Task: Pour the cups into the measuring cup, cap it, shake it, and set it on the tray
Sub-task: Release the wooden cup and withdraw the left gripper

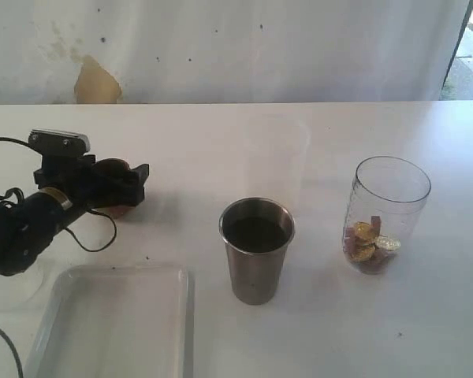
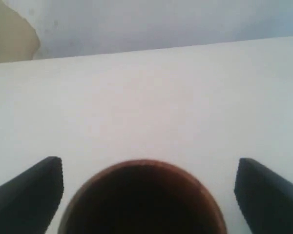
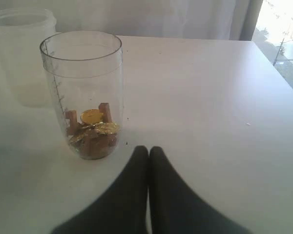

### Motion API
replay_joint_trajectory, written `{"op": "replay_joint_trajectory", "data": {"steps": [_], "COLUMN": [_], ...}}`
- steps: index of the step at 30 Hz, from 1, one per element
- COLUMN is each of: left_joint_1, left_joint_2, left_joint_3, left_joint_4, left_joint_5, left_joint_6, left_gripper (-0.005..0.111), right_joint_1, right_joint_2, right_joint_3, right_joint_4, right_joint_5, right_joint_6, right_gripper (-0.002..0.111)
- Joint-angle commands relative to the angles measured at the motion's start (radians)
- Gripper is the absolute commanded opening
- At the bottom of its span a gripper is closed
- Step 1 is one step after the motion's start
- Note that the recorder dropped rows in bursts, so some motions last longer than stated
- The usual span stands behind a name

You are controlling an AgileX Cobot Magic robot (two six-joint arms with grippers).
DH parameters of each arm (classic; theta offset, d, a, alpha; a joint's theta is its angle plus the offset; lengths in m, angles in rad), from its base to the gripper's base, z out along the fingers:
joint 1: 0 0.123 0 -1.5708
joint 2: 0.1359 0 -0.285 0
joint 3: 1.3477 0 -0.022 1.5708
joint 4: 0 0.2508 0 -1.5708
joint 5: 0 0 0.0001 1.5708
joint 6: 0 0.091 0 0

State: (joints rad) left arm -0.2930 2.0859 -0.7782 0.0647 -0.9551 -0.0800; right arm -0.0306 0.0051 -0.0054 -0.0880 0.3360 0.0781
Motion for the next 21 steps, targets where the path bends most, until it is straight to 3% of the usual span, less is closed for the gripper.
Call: {"op": "replay_joint_trajectory", "data": {"steps": [1,7,10,16,21], "left_joint_1": [0.001,0.001,0.001,0.001,0.001], "left_joint_2": [-0.079,-0.196,-0.280,-0.477,-0.615], "left_joint_3": [-0.004,-0.004,-0.004,-0.004,-0.004], "left_joint_4": [0.003,0.003,-0.007,-0.034,-0.034], "left_joint_5": [0.016,0.131,0.250,0.541,0.698], "left_joint_6": [0.002,0.002,0.002,0.014,0.035], "left_gripper": [0.090,0.086,0.067,0.000,0.000], "right_joint_1": [0.002,0.002,0.002,0.002,0.002], "right_joint_2": [-0.005,-0.005,-0.005,-0.005,-0.005], "right_joint_3": [0.005,0.005,0.005,0.005,0.005], "right_joint_4": [-0.006,-0.006,-0.006,-0.006,-0.006], "right_joint_5": [0.000,0.000,0.000,0.000,0.000], "right_joint_6": [0.005,0.005,0.005,0.005,0.005], "right_gripper": [0.000,0.000,0.000,0.000,0.000]}}
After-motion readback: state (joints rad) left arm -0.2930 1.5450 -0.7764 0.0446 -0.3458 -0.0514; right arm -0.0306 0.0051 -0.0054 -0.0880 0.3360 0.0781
